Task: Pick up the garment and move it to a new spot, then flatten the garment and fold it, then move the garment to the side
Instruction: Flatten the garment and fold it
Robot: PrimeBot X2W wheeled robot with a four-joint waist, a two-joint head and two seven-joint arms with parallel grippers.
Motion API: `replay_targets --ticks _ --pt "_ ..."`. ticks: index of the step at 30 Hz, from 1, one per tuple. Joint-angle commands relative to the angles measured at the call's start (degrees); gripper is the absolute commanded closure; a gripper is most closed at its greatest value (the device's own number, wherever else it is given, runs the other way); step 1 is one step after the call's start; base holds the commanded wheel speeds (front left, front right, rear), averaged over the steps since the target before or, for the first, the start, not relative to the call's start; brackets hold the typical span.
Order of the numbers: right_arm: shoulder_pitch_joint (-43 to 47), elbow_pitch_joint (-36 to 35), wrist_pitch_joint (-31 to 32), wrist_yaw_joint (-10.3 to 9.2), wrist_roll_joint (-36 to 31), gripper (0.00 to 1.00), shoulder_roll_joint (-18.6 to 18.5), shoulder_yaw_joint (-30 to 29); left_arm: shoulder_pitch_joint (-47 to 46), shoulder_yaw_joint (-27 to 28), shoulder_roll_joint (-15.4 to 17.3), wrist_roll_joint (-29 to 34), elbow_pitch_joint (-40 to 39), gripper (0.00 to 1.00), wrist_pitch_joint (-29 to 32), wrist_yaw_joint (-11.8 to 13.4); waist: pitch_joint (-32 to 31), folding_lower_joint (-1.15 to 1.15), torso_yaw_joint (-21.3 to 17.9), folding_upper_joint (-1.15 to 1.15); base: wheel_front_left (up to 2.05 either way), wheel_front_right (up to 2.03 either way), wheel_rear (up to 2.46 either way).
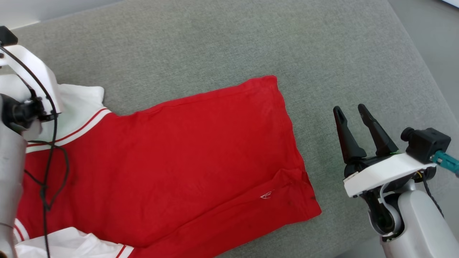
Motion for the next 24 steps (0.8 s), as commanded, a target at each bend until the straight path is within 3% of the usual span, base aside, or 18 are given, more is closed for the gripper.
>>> replay_targets --ticks 1,10,17,24 --pt "-1.3 0.9 0.5 0.00 1.3 0.00 -0.5 -0.3 3.1 0.0 -1.4 -0.3 1.4 1.00 -1.8 0.7 -1.0 0.00 1.1 0.00 0.00 0.00 0.00" --pt "-7.5 9.5 7.7 -0.01 8.3 0.00 -4.5 1.1 2.9 1.8 -4.5 -1.4 0.3 1.00 -13.8 -0.1 -4.5 0.00 5.9 0.00 0.00 0.00 0.00" --pt "-15.9 19.4 21.1 0.00 12.4 0.00 -8.7 4.1 1.5 1.1 -8.9 -0.7 -1.8 1.00 -23.8 -1.0 -5.0 0.00 11.8 0.00 0.00 0.00 0.00" --pt "-25.2 26.1 33.9 0.00 13.5 0.00 -11.2 8.4 -0.2 0.0 -11.6 -0.2 -3.8 1.00 -28.5 -1.9 -2.6 0.00 16.0 0.00 0.00 0.00 0.00"
